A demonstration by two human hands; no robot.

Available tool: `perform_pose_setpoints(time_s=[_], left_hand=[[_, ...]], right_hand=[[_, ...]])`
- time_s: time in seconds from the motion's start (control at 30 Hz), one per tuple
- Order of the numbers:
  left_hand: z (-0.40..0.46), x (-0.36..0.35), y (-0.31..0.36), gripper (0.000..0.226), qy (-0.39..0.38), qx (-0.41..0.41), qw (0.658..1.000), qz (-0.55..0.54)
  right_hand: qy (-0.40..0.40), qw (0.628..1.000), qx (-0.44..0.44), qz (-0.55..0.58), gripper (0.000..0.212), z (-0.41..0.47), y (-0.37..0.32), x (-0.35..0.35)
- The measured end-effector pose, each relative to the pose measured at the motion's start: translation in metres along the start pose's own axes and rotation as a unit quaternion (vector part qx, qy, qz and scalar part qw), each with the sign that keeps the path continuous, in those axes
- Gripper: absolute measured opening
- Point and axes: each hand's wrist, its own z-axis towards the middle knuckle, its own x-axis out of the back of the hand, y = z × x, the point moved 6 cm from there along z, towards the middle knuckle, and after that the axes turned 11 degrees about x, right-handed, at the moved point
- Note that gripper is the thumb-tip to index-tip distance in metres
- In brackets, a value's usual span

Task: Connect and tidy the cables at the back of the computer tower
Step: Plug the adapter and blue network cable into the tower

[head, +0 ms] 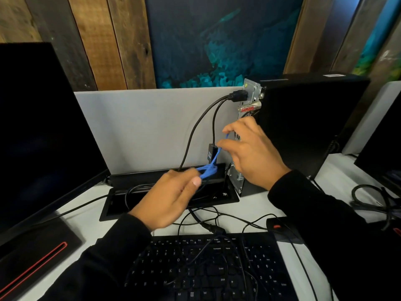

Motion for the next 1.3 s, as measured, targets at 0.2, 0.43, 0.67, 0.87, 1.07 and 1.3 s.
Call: perform_pose_setpoints(time_s=[0.2,0.43,0.67,0.87,1.07,1.3], left_hand=[[-0.031,-0.059,0.002,0.05,0.02,-0.066,0.968,0.24],[-0.004,-0.087,0.002,0.05,-0.003,-0.033,0.998,0.044],[0.03,-0.059,-0.078,0.044,-0.007,0.306,0.925,-0.225],[0.024,-0.065,-0.077,0.05,-0.148,0.233,0.922,-0.27],[0.048,-0.059,-0.042,0.027,-0.122,0.225,0.92,-0.297],[0.036,-0.091,-0.043,0.041,-0.269,0.331,0.849,-0.313]], right_hand=[[-0.047,0.992,-0.007,0.119,0.026,0.005,-0.016,-0.014],[-0.049,0.968,-0.103,0.223,0.043,0.003,-0.008,-0.028],[0.003,0.97,-0.065,0.235,0.03,-0.008,-0.012,-0.013],[-0.035,0.969,-0.006,0.244,0.02,0.001,-0.022,-0.022],[0.066,0.954,-0.064,0.286,0.022,0.011,-0.014,-0.023],[0.205,0.852,-0.222,0.429,0.016,0.015,0.009,0.0]])
